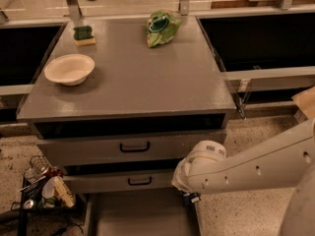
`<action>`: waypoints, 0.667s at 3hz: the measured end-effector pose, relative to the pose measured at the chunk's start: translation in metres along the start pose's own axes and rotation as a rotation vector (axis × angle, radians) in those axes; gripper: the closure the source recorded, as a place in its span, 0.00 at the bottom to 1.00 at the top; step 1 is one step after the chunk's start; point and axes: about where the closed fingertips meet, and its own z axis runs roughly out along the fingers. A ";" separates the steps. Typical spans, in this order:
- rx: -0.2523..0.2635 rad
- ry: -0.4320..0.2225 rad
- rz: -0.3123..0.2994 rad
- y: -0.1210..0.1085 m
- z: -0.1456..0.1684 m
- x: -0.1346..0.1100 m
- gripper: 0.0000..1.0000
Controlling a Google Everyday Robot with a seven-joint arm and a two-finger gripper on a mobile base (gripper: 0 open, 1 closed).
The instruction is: Pick rxbar blueberry from bottom drawer and place on counter
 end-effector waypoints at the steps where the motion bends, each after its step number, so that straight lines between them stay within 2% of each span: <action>1: 0.006 0.000 0.001 -0.002 -0.003 0.000 1.00; 2: -0.006 0.021 0.055 -0.002 0.001 0.024 1.00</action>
Offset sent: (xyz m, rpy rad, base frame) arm -0.0051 -0.0416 -0.0132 0.0170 0.0592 -0.0879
